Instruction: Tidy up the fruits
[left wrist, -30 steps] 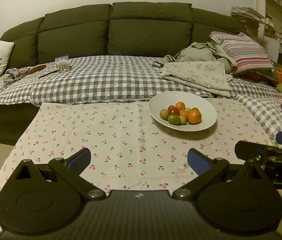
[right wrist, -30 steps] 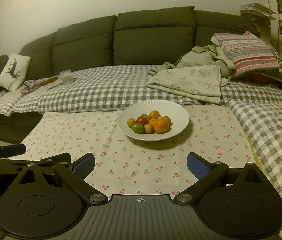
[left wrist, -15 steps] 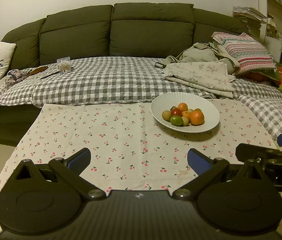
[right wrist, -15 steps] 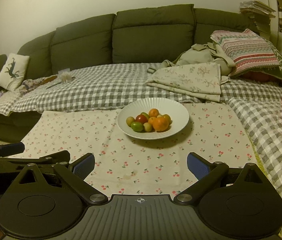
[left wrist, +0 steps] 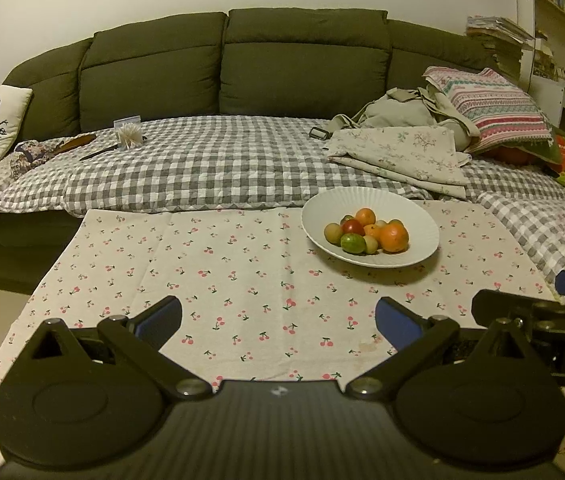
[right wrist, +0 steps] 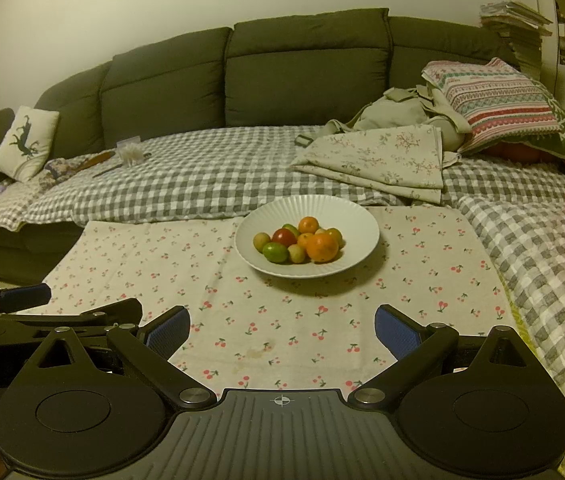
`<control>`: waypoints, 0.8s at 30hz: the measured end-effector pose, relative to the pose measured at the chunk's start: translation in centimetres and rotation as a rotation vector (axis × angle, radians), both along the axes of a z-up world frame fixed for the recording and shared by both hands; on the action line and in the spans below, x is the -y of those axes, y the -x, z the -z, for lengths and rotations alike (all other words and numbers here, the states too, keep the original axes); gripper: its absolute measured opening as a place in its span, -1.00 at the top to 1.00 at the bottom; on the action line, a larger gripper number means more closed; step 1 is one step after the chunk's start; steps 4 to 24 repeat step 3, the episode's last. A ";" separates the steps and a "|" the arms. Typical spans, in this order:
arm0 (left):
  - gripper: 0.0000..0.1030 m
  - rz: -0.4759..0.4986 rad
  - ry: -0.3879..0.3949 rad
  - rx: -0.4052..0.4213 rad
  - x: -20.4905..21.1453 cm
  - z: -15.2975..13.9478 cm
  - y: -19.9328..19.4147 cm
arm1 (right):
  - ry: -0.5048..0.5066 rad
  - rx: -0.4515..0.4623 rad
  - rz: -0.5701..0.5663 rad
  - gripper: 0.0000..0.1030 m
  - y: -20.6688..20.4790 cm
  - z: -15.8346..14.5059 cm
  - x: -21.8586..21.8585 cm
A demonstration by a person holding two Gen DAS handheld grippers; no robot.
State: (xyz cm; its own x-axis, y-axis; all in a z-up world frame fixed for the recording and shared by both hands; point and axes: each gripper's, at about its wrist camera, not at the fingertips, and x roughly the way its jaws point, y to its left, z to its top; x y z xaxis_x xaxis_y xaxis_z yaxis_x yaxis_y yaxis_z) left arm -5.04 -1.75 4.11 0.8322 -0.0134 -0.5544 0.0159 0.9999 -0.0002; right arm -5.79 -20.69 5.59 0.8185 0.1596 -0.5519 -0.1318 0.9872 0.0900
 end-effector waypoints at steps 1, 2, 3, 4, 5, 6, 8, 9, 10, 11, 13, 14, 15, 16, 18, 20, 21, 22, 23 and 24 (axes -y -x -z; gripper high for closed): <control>-0.98 0.000 0.003 -0.003 0.0 0.0 0.0 | 0.000 0.000 0.000 -0.94 0.0 0.0 0.0; -0.98 0.001 0.007 -0.005 -0.1 0.0 0.0 | 0.000 -0.001 0.000 -0.94 0.0 0.0 0.0; -0.98 0.002 0.009 -0.007 -0.1 0.0 0.0 | 0.001 0.000 0.000 -0.94 0.0 0.0 0.0; -0.98 0.002 0.009 -0.007 -0.1 0.0 0.0 | 0.001 0.000 0.000 -0.94 0.0 0.0 0.0; -0.98 0.002 0.009 -0.007 -0.1 0.0 0.0 | 0.001 0.000 0.000 -0.94 0.0 0.0 0.0; -0.98 0.002 0.009 -0.007 -0.1 0.0 0.0 | 0.001 0.000 0.000 -0.94 0.0 0.0 0.0; -0.98 0.002 0.009 -0.007 -0.1 0.0 0.0 | 0.001 0.000 0.000 -0.94 0.0 0.0 0.0; -0.98 0.002 0.009 -0.007 -0.1 0.0 0.0 | 0.001 0.000 0.000 -0.94 0.0 0.0 0.0; -0.98 0.002 0.009 -0.007 -0.1 0.0 0.0 | 0.001 0.000 0.000 -0.94 0.0 0.0 0.0; -0.98 0.002 0.009 -0.007 -0.1 0.0 0.0 | 0.001 0.000 0.000 -0.94 0.0 0.0 0.0; -0.98 0.002 0.009 -0.007 -0.1 0.0 0.0 | 0.001 0.000 0.000 -0.94 0.0 0.0 0.0; -0.98 0.002 0.009 -0.007 -0.1 0.0 0.0 | 0.001 0.000 0.000 -0.94 0.0 0.0 0.0; -0.98 0.002 0.009 -0.007 -0.1 0.0 0.0 | 0.001 0.000 0.000 -0.94 0.0 0.0 0.0; -0.98 0.002 0.009 -0.007 -0.1 0.0 0.0 | 0.001 0.000 0.000 -0.94 0.0 0.0 0.0; -0.98 0.002 0.009 -0.007 -0.1 0.0 0.0 | 0.001 0.000 0.000 -0.94 0.0 0.0 0.0; -0.98 0.002 0.009 -0.007 -0.1 0.0 0.0 | 0.001 0.000 0.000 -0.94 0.0 0.0 0.0; -0.98 0.002 0.009 -0.007 -0.1 0.0 0.0 | 0.001 0.000 0.000 -0.94 0.0 0.0 0.0; -0.98 0.002 0.009 -0.007 -0.1 0.0 0.0 | 0.001 0.000 0.000 -0.94 0.0 0.0 0.0; -0.98 0.002 0.009 -0.007 -0.1 0.0 0.0 | 0.001 0.000 0.000 -0.94 0.0 0.0 0.0; -0.98 0.002 0.009 -0.007 -0.1 0.0 0.0 | 0.001 0.000 0.000 -0.94 0.0 0.0 0.0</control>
